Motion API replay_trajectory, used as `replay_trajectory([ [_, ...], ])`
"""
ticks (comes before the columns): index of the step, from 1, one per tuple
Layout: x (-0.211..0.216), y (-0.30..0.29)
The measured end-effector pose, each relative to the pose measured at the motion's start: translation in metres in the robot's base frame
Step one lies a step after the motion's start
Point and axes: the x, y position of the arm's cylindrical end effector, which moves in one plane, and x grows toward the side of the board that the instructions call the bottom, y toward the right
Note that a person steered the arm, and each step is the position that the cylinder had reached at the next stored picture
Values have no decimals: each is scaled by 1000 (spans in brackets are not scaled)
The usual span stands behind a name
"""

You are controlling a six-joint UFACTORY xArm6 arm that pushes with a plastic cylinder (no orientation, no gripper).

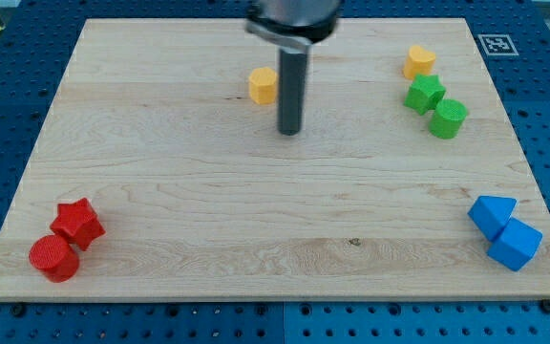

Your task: Push the yellow hexagon to the top center

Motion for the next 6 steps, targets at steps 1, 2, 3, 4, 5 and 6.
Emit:
replay_trajectory([
  [1,-19,-17],
  [2,-20,-17],
  [3,-30,-33],
  [4,-39,-43],
  [5,-39,-19],
  [6,-39,9],
])
